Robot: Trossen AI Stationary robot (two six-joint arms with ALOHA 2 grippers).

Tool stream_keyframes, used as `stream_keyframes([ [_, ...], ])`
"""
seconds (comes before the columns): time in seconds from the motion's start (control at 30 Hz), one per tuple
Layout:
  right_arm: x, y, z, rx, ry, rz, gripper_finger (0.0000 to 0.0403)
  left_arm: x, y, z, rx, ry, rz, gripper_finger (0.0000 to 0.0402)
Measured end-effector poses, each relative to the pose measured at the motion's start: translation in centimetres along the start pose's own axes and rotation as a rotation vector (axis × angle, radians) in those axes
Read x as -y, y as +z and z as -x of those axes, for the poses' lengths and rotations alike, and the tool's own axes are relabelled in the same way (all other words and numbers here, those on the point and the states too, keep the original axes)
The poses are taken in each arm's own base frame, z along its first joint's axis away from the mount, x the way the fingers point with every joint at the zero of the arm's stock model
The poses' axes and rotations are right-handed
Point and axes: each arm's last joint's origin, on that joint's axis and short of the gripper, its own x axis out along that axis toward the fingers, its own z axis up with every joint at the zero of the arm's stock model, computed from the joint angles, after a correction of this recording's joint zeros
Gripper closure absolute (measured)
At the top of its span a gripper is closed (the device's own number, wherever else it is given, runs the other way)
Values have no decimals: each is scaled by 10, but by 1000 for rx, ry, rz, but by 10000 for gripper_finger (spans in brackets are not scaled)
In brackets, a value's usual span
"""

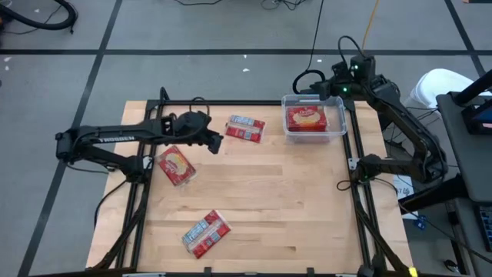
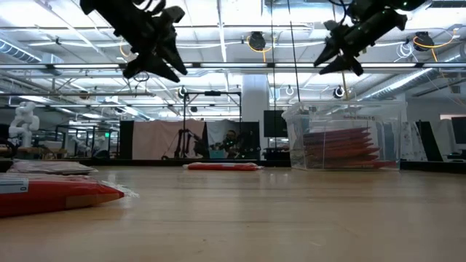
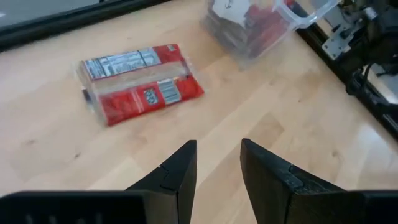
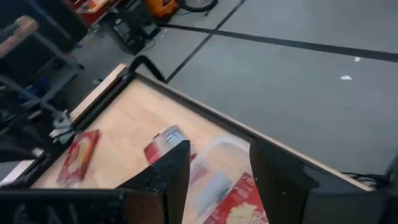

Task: Sort popcorn bags into baskets
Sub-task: Put the popcorn bag into the transparent container

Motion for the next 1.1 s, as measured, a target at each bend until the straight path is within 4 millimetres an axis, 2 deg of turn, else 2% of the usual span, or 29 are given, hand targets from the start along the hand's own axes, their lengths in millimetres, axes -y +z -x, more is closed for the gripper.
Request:
stream_keyframes([
  [0.23, -29, -8, -1, -52, 153, 78, 245, 2, -13, -17, -153, -12, 19, 274],
  [0.43, -54, -19, -5, -127, 279, 118, 245, 19, -37, -23, -324, -85, -21, 251],
  [0.7, -83, -35, -9, -232, 379, 107, 245, 51, -88, -7, -555, -123, -41, 182],
  [0.8, -93, -38, -6, -228, 364, 66, 245, 62, -108, 2, -641, -155, -21, 167],
  [0.93, -107, -43, -4, -226, 329, -9, 245, 70, -142, 12, -712, -171, -20, 165],
  [1.1, -128, -52, 1, -262, 372, -119, 245, 71, -180, 26, -774, -140, -43, 185],
])
